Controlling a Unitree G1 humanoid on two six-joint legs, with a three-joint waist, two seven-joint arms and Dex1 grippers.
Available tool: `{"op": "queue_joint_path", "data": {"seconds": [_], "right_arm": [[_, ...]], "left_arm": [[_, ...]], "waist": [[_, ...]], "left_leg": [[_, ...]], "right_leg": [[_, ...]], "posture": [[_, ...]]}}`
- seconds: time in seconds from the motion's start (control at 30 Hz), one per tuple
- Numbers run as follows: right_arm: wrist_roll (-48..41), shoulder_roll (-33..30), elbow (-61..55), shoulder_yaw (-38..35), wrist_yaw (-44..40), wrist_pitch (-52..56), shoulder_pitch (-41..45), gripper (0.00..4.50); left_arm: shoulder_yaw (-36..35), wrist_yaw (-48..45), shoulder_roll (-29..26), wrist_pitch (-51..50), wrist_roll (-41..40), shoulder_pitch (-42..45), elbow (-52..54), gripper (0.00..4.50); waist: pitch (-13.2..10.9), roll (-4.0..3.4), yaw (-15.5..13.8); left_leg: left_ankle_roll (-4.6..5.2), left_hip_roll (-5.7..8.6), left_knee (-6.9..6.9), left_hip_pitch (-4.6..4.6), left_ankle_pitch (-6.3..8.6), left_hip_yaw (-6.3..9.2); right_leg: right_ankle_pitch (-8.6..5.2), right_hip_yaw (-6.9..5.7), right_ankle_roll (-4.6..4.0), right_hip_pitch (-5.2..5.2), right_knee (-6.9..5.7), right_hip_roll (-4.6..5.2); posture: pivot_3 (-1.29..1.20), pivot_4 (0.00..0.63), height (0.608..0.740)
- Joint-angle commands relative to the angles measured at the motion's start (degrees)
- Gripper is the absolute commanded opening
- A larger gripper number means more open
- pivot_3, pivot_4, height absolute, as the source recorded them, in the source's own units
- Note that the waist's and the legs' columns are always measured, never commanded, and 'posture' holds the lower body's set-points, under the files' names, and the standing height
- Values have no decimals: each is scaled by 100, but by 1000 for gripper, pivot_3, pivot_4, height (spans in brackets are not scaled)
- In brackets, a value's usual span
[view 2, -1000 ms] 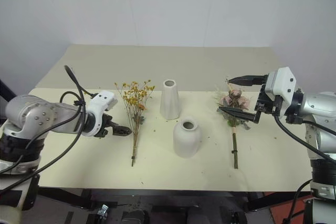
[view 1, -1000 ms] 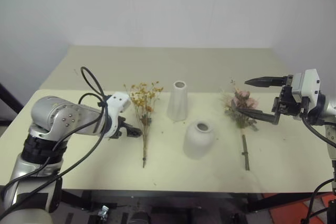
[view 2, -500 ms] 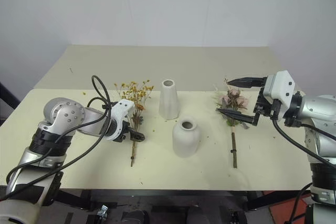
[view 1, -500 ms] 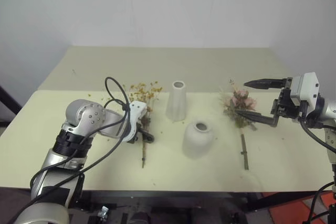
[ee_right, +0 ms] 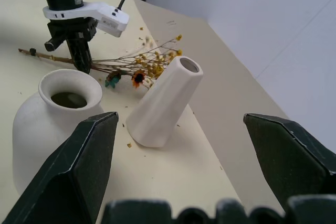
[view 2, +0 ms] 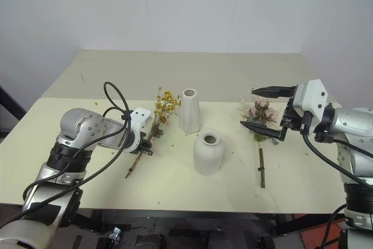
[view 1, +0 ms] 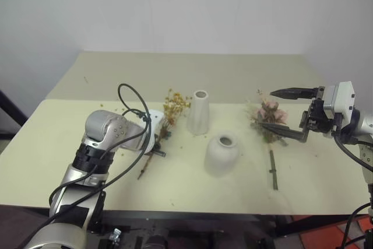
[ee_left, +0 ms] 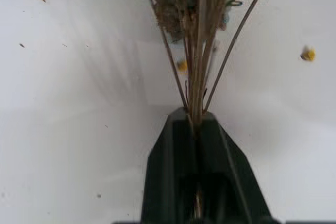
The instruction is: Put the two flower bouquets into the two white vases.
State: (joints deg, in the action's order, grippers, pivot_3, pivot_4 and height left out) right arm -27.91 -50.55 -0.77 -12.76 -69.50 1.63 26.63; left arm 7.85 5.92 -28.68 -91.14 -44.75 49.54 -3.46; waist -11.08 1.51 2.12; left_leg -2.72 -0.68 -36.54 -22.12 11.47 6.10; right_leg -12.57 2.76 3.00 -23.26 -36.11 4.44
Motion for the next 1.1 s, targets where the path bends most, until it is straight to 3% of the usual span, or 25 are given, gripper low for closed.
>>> {"op": "queue_joint_path", "data": {"seconds": [0.03,0.17,0.3,0.53,0.9,1.1], "right_arm": [[-188,-8,-187,-186,31,51,47,4500],[-175,44,-174,-127,58,58,64,4500],[-185,112,-189,-102,98,93,85,4500],[-343,251,-180,-122,316,540,165,4500],[-1034,27,-474,-272,1210,2654,424,4500],[-1062,-53,-560,-315,1388,3055,448,4500]], "left_arm": [[-326,-242,-235,748,564,29,206,29],[-597,-561,-470,1928,1190,117,39,29],[-989,-853,-370,3315,1648,236,-169,29],[-1429,-2279,152,5006,1541,1040,-727,29],[-1298,-3667,921,6315,1676,1790,-1461,29],[-1382,-4020,1230,6627,1614,2035,-1833,29]], "waist": [[0,0,16],[-1,1,43],[-1,1,9],[-1,2,-103],[-2,2,-95],[-2,3,-94]], "left_leg": [[0,0,0,-1,0,0],[0,-2,0,-4,0,0],[-1,-1,0,-8,0,0],[-2,1,-8,-26,-1,0],[-1,2,-11,-27,-1,0],[0,2,-12,-29,0,0]], "right_leg": [[0,0,0,0,0,0],[1,0,0,-7,0,-1],[2,0,1,-7,4,1],[8,-3,9,-10,18,3],[11,-2,8,-10,17,2],[11,-2,11,-10,18,2]], "posture": [[0,150,740],[0,150,740],[0,150,740],[0,150,740],[0,150,740],[0,150,740]]}}
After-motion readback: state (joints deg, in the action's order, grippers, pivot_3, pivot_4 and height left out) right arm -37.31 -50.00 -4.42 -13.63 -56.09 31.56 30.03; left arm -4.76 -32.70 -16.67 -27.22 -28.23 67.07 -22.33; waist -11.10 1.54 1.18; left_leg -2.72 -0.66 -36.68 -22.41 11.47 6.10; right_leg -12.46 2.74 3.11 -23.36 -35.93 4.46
